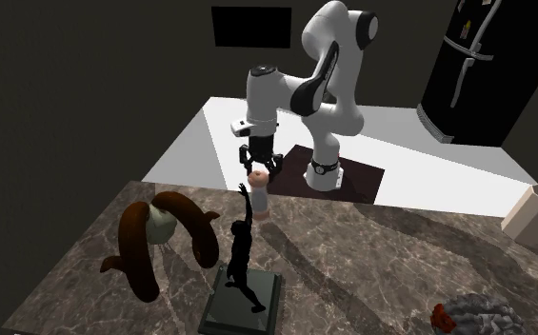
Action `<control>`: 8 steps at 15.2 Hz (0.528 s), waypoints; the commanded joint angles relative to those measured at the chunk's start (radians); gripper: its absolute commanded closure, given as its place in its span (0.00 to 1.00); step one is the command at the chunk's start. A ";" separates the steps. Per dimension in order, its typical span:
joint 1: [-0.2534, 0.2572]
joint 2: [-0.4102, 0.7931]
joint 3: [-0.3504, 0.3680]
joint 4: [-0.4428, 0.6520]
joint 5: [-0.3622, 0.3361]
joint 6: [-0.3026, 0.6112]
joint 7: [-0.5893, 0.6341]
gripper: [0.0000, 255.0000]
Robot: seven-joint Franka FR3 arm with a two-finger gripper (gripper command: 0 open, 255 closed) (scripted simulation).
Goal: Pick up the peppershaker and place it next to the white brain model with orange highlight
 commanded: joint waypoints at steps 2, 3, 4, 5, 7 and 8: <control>0.000 -0.015 0.004 0.029 0.001 -0.045 0.001 1.00; 0.000 -0.020 0.006 0.039 0.002 -0.060 0.002 1.00; 0.000 -0.025 0.007 0.050 0.002 -0.075 0.002 1.00; 0.000 -0.029 0.009 0.060 0.003 -0.089 0.002 1.00; 0.001 -0.036 0.011 0.082 0.004 -0.118 0.003 1.00; 0.001 -0.040 0.013 0.093 0.004 -0.133 0.003 1.00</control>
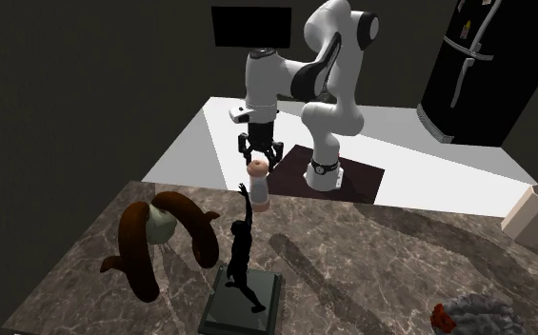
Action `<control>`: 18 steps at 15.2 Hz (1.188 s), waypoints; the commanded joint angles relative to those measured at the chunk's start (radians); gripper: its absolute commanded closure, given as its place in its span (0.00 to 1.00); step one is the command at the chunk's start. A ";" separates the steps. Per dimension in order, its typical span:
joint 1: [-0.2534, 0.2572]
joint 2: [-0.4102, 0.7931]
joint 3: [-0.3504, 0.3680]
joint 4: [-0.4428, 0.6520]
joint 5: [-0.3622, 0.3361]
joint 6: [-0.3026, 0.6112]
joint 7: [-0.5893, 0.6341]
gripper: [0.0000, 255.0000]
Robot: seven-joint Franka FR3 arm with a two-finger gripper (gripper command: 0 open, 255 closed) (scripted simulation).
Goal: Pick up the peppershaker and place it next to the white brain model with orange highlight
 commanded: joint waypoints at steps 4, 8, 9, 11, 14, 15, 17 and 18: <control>0.001 -0.015 0.006 0.055 0.003 -0.070 0.001 1.00; 0.003 -0.022 0.011 0.104 0.006 -0.126 0.001 1.00; 0.003 -0.023 0.012 0.116 0.006 -0.139 0.001 1.00; 0.004 -0.024 0.014 0.142 0.008 -0.166 0.002 1.00; 0.005 -0.024 0.017 0.182 0.010 -0.207 0.002 1.00; 0.006 -0.024 0.018 0.196 0.011 -0.220 0.001 1.00; 0.007 -0.023 0.020 0.224 0.013 -0.247 0.001 1.00; 0.007 -0.022 0.021 0.238 0.013 -0.260 0.001 1.00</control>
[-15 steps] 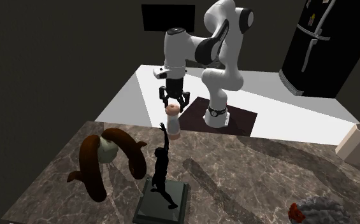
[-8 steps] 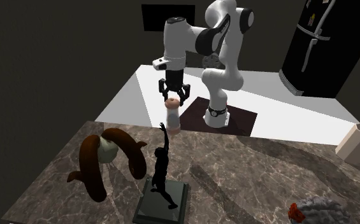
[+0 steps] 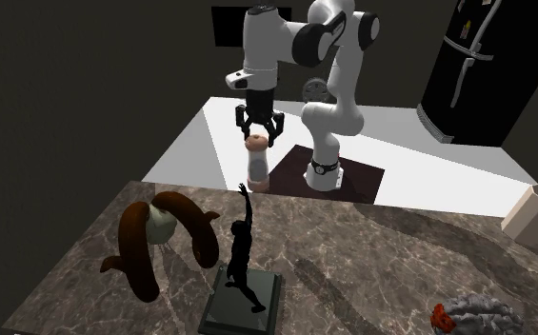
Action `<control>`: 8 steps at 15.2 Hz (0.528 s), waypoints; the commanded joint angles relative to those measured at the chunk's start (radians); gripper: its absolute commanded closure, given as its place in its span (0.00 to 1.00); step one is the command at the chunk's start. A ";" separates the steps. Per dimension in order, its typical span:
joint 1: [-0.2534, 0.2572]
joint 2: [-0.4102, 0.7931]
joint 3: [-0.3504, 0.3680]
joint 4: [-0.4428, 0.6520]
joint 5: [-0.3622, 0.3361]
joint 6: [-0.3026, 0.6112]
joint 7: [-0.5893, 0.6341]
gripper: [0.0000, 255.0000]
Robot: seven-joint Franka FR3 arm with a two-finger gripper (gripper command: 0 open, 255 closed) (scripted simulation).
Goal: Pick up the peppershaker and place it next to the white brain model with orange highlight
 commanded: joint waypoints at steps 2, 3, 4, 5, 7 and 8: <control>0.002 0.001 0.004 0.043 0.003 -0.043 0.001 1.00; 0.002 0.003 0.005 0.058 0.003 -0.056 0.001 1.00; 0.003 0.004 0.005 0.073 0.004 -0.069 0.001 1.00; 0.003 0.007 0.006 0.088 0.005 -0.082 0.001 1.00; 0.004 0.011 0.007 0.119 0.007 -0.108 0.000 1.00; 0.005 0.014 0.008 0.135 0.008 -0.121 0.000 1.00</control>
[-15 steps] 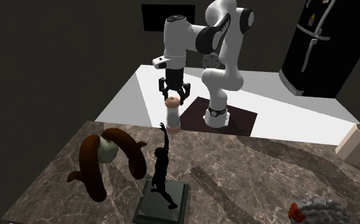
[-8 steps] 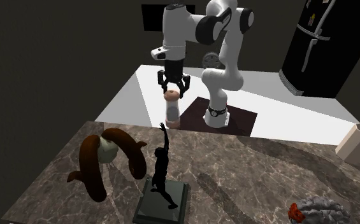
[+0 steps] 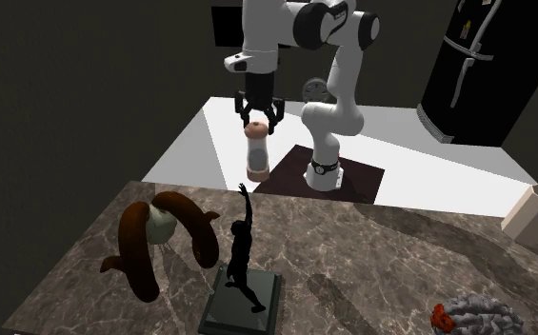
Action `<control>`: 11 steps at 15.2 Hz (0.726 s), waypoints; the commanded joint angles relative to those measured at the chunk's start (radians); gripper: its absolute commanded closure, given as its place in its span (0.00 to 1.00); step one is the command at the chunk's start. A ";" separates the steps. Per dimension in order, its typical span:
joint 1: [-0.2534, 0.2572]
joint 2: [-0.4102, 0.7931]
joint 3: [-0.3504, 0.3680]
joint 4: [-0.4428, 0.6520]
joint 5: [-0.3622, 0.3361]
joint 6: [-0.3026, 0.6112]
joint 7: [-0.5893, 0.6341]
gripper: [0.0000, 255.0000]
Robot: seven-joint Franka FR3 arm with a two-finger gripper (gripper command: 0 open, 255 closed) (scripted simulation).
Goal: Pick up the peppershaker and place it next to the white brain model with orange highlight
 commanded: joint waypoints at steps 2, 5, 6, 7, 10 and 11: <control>0.002 0.006 0.003 0.048 0.003 -0.041 0.000 1.00; 0.003 0.017 0.004 0.097 0.005 -0.080 -0.001 1.00; 0.004 0.021 0.004 0.114 0.006 -0.093 -0.001 1.00; 0.004 0.025 0.005 0.131 0.007 -0.106 -0.002 1.00; 0.020 0.036 0.041 0.144 0.021 -0.110 0.046 1.00; 0.027 0.042 0.059 0.147 0.028 -0.108 0.069 1.00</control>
